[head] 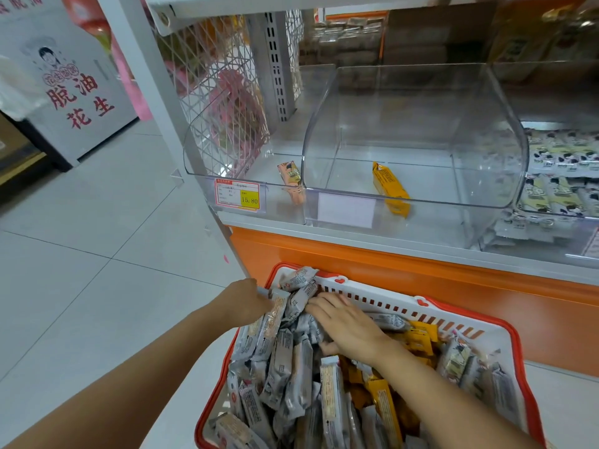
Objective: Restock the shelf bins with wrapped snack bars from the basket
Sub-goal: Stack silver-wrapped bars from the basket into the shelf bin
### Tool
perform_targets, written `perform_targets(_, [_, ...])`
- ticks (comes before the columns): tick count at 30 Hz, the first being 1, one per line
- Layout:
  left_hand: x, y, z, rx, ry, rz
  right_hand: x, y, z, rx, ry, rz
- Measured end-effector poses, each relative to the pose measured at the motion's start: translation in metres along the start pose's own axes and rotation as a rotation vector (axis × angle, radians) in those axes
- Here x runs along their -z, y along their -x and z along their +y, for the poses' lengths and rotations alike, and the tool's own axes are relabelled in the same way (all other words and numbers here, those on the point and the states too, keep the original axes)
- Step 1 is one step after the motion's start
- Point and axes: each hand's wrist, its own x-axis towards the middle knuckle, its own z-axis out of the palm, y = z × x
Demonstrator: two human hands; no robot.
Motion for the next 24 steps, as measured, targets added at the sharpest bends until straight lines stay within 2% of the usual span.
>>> perform_targets(3, [0.003,-0.003,-0.012,0.085,0.153,-0.010,0.009,0.010,-0.003,-0.008,0.035,0.067])
perform_targets(5, [0.003,-0.004,-0.019,0.142,0.206,-0.060,0.019,0.019,-0.003,-0.084,-0.044,0.112])
perform_targets(8, [0.004,-0.005,-0.022,0.157,0.154,-0.008,0.045,0.033,-0.013,-0.370,-0.376,0.140])
perform_targets(12, [0.010,0.002,-0.012,0.160,0.078,0.127,0.079,0.045,-0.018,-0.725,-0.845,0.359])
perform_targets(15, [0.013,0.019,0.012,-0.043,-0.006,0.175,0.093,0.056,-0.013,-0.862,-1.218,0.353])
perform_targets(18, [0.012,0.046,0.043,-0.325,0.212,-0.018,0.114,0.064,-0.019,-0.848,-1.478,0.403])
perform_targets(21, [0.006,0.080,0.074,-0.488,0.372,-0.227,0.137,0.070,-0.033,-0.756,-1.529,0.404])
perform_targets(24, [0.002,0.101,0.095,-0.599,0.419,-0.267,0.160,0.073,-0.051,-0.704,-1.501,0.488])
